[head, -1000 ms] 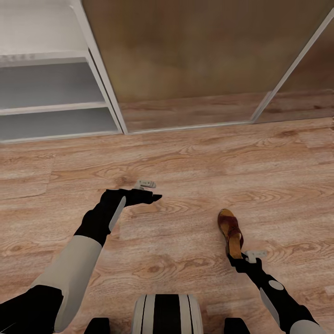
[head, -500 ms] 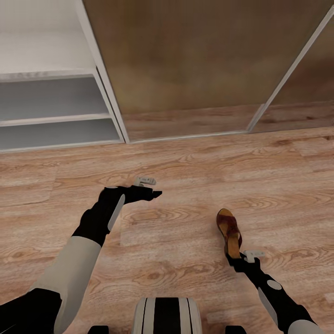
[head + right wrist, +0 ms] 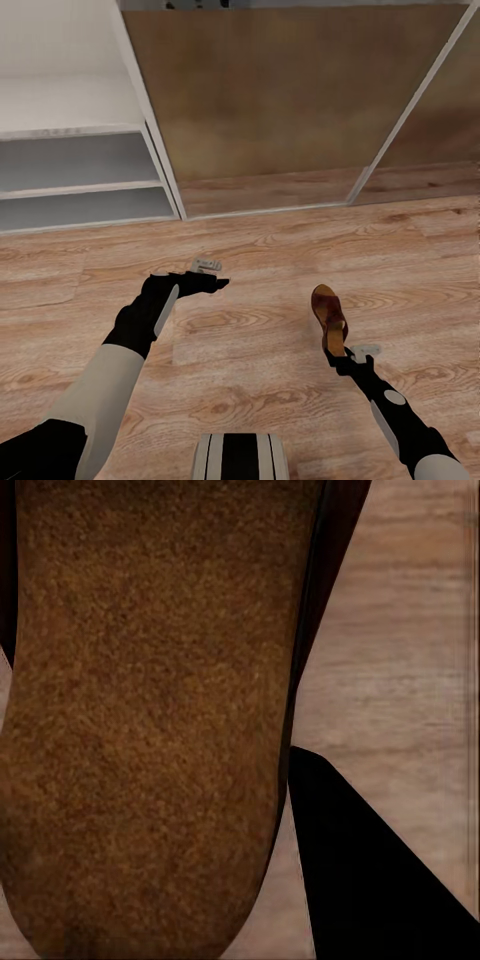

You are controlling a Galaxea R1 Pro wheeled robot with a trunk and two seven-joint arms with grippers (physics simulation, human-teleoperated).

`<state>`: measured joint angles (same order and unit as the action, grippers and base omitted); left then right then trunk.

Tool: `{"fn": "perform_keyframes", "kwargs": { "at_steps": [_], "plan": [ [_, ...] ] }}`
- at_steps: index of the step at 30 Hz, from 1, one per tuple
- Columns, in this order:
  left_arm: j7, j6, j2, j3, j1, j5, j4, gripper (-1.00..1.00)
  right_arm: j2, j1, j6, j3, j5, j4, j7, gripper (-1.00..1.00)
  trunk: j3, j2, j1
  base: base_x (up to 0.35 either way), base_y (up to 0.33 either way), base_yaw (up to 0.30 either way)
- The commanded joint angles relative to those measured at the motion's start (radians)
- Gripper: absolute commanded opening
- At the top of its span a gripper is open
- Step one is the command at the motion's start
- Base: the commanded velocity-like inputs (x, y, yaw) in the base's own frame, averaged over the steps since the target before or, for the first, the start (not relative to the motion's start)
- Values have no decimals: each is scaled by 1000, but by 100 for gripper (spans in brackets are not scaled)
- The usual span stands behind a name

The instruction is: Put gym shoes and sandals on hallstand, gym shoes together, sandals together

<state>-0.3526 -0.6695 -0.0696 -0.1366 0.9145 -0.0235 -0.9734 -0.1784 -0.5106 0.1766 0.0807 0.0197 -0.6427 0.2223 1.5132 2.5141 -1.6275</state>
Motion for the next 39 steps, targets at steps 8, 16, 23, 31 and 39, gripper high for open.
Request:
{"fn": "perform_keyframes", "kwargs": {
  "at_steps": [8, 16, 23, 31, 39],
  "plan": [
    [194, 144, 12, 1, -180, -2, 20, 100, -17, 32, 4, 5, 4, 10, 11, -100, -43, -2, 4, 0, 0, -70],
    [365, 380, 33, 12, -434, 7, 21, 100, -38, 151, 11, 6, 6, 21, 10, -100, -86, -4, 7, 0, 0, -66],
    [493, 466, 36, 43, -554, 0, 23, 100, -41, 224, 94, 117, 6, 19, 14, -100, -124, -5, 10, 0, 0, -66],
    [504, 595, 34, 127, -606, 2, 122, 100, -36, 298, 154, 232, 4, 27, 39, -100, -167, -7, 14, 0, 0, -64],
    [506, 607, 30, 129, -608, 0, 166, 100, -32, 302, 158, 236, 5, 60, 44, -100, -211, -9, 18, 0, 0, -14]
  ]
}}
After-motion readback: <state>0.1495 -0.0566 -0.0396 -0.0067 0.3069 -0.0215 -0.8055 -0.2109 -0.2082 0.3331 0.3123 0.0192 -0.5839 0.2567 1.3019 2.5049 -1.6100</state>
